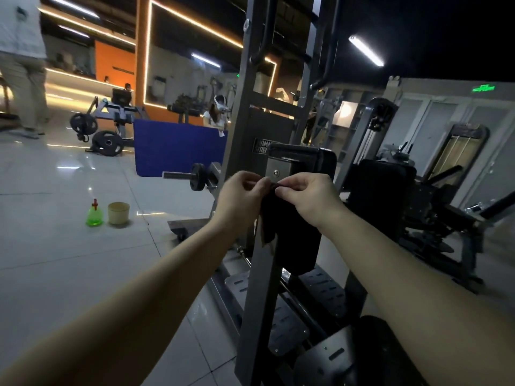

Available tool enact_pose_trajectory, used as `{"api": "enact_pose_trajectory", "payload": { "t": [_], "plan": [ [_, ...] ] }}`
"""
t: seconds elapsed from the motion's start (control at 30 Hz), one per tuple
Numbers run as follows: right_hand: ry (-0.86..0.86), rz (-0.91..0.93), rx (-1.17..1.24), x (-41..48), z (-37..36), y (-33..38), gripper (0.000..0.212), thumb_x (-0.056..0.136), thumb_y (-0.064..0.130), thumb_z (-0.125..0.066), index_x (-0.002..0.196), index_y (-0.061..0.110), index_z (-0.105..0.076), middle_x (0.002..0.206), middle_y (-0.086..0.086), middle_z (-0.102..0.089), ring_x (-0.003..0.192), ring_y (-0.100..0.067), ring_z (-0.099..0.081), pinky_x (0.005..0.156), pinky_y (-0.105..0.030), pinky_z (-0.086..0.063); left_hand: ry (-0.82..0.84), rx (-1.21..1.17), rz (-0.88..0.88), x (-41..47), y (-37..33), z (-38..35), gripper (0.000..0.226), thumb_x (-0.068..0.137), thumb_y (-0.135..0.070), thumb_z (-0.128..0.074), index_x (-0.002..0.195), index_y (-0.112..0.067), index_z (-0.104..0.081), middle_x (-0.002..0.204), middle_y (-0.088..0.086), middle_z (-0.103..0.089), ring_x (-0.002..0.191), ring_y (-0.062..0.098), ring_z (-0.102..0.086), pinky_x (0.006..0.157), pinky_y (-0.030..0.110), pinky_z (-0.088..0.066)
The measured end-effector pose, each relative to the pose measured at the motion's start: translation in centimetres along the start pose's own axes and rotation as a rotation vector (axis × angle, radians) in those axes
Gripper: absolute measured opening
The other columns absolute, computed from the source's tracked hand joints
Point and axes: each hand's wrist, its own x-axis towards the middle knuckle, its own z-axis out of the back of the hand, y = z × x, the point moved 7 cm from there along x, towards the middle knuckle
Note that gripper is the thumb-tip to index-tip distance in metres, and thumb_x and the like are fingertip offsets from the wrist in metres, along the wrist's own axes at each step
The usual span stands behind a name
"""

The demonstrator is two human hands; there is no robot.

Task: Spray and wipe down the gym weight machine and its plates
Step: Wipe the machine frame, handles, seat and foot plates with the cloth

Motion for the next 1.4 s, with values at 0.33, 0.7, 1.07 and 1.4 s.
{"api": "enact_pose_trajectory", "payload": {
  "t": [0.33,0.7,1.07,1.4],
  "plan": [
    [-0.209,0.320,-0.320,3.2,2.3,4.3,0.025,0.096,0.007,-0.060,0.107,0.021,-0.078,0.107,0.005,-0.074,0.108,-0.014,-0.063,0.102,-0.036,-0.051,-0.215,-0.183,-0.056,2.0,-1.0,1.2,0.011,0.090,-0.016,-0.075,0.096,-0.022,-0.067,0.098,-0.001,-0.071,0.094,0.015,-0.069,0.089,0.042,-0.059],
    [-0.438,0.540,-0.795,5.4,2.4,0.0,0.034,0.091,0.006,-0.059,0.119,0.018,-0.075,0.140,0.000,-0.059,0.127,-0.028,-0.041,0.097,-0.049,-0.035,-0.246,0.028,-0.306,3.1,2.3,-6.4,0.043,0.103,-0.018,-0.057,0.146,-0.019,-0.056,0.152,-0.002,-0.048,0.139,0.013,-0.045,0.114,0.027,-0.038],
    [-0.369,0.634,-0.680,5.5,3.5,-0.7,0.040,0.087,-0.003,-0.052,0.109,0.017,-0.078,0.140,0.000,-0.061,0.122,-0.030,-0.046,0.099,-0.053,-0.041,-0.345,-0.161,-0.246,3.0,-0.1,-7.0,0.033,0.092,-0.022,-0.073,0.125,-0.022,-0.069,0.122,-0.009,-0.054,0.118,0.012,-0.051,0.103,0.035,-0.050],
    [-0.312,0.722,-0.431,5.7,4.8,-1.4,0.043,0.086,-0.004,-0.046,0.112,0.011,-0.077,0.135,0.001,-0.064,0.124,-0.025,-0.044,0.111,-0.047,-0.037,-0.369,0.026,-0.200,-4.0,7.3,-9.9,0.031,0.095,-0.031,-0.068,0.125,-0.031,-0.059,0.127,-0.022,-0.038,0.127,0.012,-0.041,0.106,0.035,-0.046]
  ]
}}
